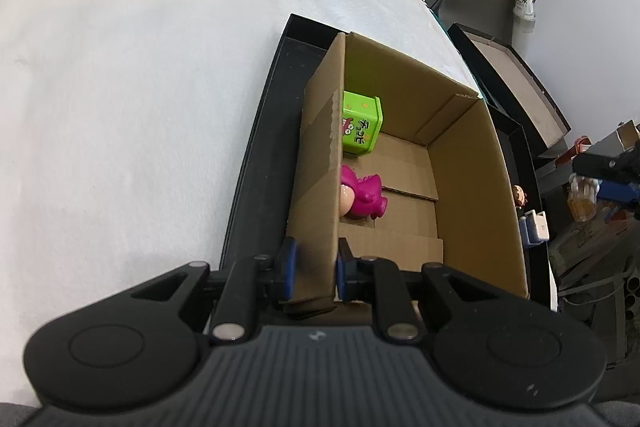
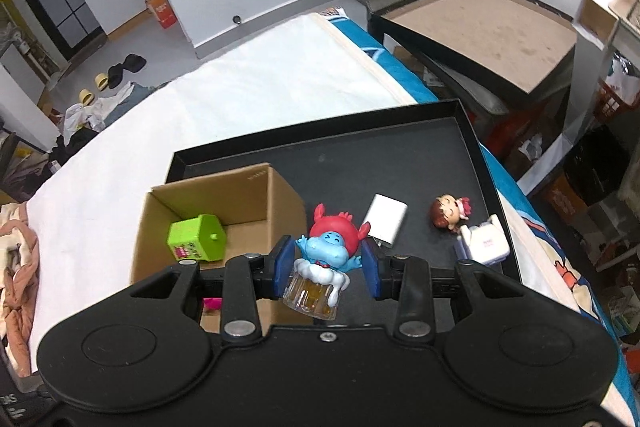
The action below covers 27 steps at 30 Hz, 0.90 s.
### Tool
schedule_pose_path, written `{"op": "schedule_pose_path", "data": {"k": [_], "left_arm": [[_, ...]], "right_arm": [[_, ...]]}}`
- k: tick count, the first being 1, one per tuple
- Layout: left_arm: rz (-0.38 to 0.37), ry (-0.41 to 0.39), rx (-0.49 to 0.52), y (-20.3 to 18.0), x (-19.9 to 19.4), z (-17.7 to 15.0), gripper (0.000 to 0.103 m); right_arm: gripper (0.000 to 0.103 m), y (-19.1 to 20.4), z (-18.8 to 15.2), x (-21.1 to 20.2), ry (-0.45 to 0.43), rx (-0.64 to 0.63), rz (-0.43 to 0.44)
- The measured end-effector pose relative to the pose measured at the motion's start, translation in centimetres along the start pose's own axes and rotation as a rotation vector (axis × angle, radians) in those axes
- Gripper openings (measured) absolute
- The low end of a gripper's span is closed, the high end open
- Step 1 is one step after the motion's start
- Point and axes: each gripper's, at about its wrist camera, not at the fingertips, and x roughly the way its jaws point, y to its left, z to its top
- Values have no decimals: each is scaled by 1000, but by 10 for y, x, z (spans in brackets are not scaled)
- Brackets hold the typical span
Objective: Organize rigid objects
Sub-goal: 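Lift the blue figure over the box and release it with the right gripper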
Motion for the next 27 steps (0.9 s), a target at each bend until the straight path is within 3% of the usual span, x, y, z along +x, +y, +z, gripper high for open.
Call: {"op": "schedule_pose_path", "data": {"k": [9, 27], "left_arm": [[-13, 1, -1, 2, 0, 0, 18], [-10, 6, 32, 0, 2, 1, 18]], "right_arm": [[36, 32, 5, -3, 0, -53, 36], [37, 77, 12, 32, 33, -115, 66]]}}
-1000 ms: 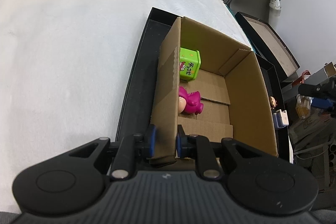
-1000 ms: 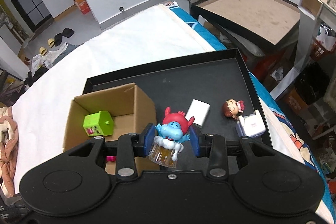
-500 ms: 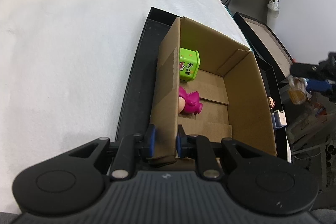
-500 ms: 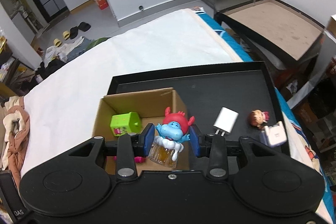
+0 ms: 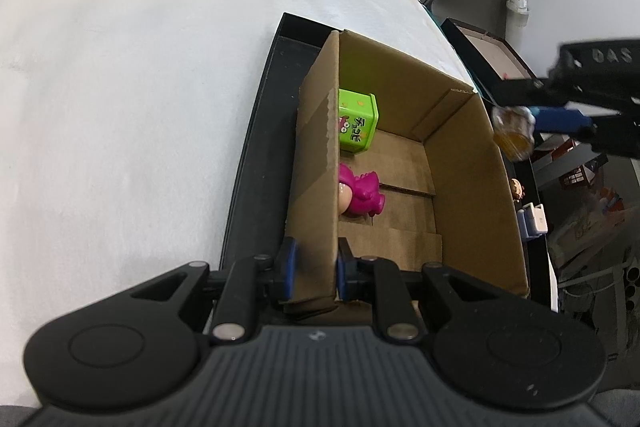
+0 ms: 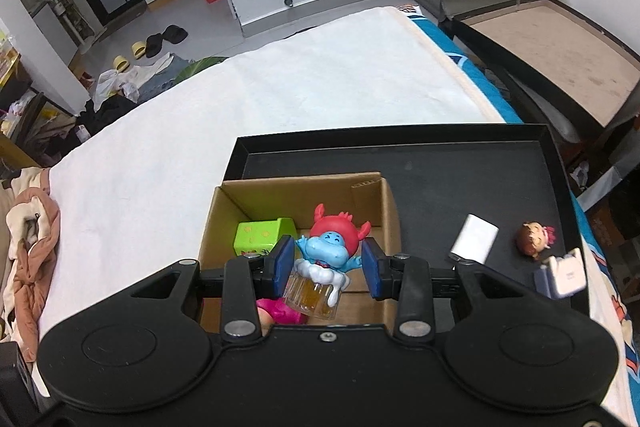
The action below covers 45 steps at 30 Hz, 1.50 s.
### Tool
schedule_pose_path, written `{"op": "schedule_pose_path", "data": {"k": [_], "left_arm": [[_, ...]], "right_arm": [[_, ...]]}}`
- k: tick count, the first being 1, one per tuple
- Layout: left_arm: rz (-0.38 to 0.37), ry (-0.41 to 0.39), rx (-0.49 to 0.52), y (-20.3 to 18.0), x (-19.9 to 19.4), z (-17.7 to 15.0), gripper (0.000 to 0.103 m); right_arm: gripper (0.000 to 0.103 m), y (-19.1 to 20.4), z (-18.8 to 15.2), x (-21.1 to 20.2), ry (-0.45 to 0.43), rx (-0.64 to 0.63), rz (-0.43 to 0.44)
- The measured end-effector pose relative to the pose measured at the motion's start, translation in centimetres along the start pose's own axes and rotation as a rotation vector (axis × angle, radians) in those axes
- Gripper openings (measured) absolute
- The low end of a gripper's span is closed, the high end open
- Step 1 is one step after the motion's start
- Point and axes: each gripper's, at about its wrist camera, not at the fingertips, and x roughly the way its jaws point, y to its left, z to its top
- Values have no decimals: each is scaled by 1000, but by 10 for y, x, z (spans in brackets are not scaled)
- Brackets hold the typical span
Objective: Organize rigid objects
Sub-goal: 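Lift the blue figure over the box and release it with the right gripper, then move the right gripper to the white cube container and grasp it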
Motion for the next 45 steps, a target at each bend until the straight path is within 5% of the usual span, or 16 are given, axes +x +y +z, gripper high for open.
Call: {"op": "schedule_pose_path", "data": {"k": [4, 6, 45], "left_arm": [[1, 3, 0, 0, 1, 0, 18], [5, 3, 6, -1, 1, 1, 18], [168, 7, 88, -33, 3, 11, 12]], "right_arm": [[41, 6, 4, 8, -3, -2, 25], [53, 7, 5, 9, -8, 4, 55], [55, -149, -45, -49, -70, 197, 92]]}}
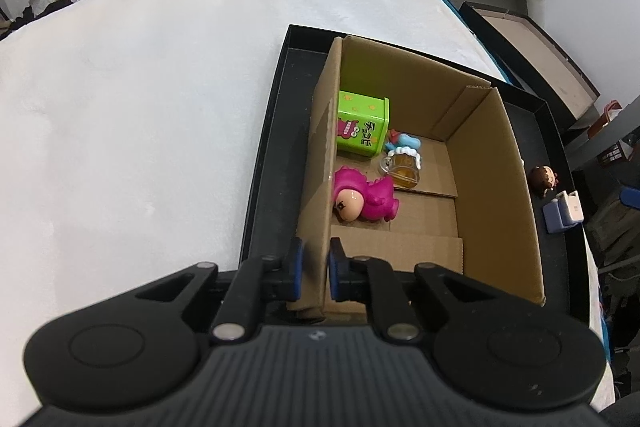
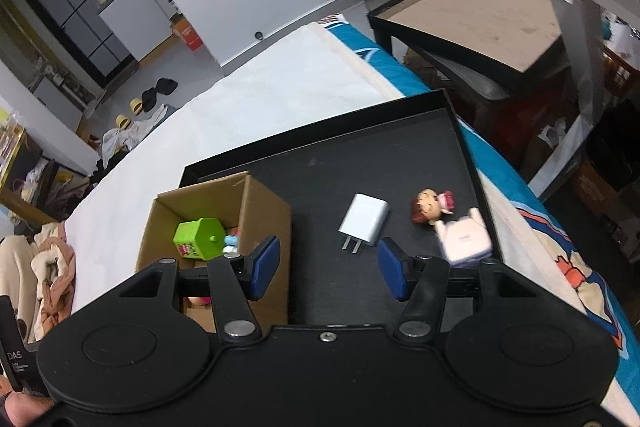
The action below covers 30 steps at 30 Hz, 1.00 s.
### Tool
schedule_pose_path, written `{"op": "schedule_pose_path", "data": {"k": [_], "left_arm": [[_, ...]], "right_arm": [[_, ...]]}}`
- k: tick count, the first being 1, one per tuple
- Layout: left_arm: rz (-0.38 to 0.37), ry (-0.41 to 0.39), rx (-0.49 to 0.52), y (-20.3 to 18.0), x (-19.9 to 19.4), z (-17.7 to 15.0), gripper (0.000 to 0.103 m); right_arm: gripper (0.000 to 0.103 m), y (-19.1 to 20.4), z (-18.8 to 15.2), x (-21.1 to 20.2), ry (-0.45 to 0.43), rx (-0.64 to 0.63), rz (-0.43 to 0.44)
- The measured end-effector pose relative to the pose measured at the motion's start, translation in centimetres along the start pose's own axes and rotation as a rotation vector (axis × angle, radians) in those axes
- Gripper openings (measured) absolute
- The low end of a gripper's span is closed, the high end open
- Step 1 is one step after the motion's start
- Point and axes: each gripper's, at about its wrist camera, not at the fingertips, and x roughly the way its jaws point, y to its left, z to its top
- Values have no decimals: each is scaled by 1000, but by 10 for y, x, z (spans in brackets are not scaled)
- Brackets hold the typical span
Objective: Organize rigid objects
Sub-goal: 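Move the right gripper to the white cube container and grasp it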
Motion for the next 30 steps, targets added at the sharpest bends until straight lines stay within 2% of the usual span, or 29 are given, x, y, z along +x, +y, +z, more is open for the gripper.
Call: {"op": "schedule_pose_path", "data": {"k": [9, 17, 20, 25, 30], "left_arm": [[42, 3, 24, -8, 1, 0, 11], [48, 12, 20, -11, 3, -1, 11], [55, 16, 23, -11, 6, -2, 11], [62, 23, 14, -11, 9, -3, 11], [69, 27, 11, -12, 11, -1, 11]], "right_arm": [[55, -39, -3, 4, -23, 71, -10], [55, -66, -8, 23, -27, 81, -64], [55, -69, -10, 31, -32, 51, -75], [55, -68, -13, 52, -30, -58, -171], [55, -70, -14, 69, -13, -106, -193]]}}
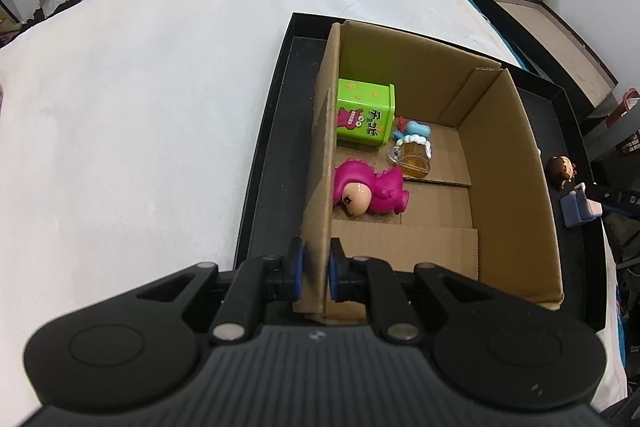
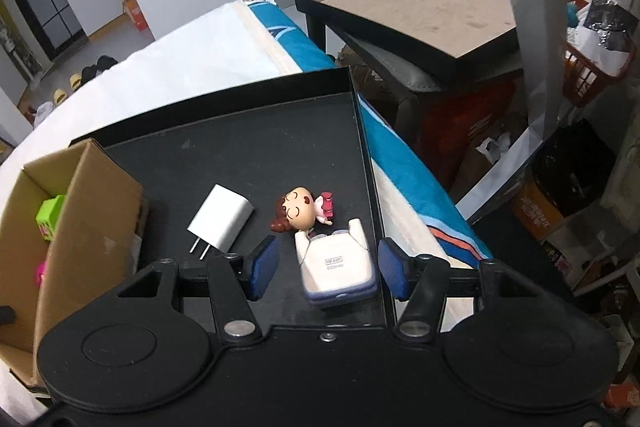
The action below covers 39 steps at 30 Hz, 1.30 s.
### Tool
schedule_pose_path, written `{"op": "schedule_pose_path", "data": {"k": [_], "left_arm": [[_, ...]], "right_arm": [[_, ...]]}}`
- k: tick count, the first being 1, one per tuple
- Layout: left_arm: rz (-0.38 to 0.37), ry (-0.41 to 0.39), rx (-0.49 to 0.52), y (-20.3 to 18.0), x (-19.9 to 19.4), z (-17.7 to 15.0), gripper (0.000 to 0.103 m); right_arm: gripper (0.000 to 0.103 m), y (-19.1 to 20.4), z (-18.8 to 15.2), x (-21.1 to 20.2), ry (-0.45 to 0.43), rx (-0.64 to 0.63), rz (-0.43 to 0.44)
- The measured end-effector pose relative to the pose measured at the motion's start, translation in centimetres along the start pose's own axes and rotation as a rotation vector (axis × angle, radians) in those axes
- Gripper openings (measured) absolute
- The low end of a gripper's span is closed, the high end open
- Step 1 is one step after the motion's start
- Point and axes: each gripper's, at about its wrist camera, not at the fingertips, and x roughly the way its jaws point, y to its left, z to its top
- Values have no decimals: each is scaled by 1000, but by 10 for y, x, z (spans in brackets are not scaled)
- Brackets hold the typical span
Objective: Organize rigid objects
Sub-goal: 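Move the right gripper to the white cube container and grasp it, then carry the cube container over the box and release it with the right gripper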
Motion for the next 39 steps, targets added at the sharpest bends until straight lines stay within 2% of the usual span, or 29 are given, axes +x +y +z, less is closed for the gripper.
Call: {"op": "schedule_pose_path", "data": {"k": [7, 13, 28, 39], "left_arm": [[20, 5, -17, -2, 5, 1, 11], [26, 4, -13, -4, 6, 1, 12], [13, 3, 22, -5, 6, -1, 12], [-17, 4, 18, -5, 4, -4, 12]], "right_arm": [[53, 7, -2, 14, 7, -63, -17], [45, 8, -8, 17, 23, -90, -25], [43, -7, -19, -5, 54, 45, 52], [43, -2, -18, -25, 60, 65, 57]]}}
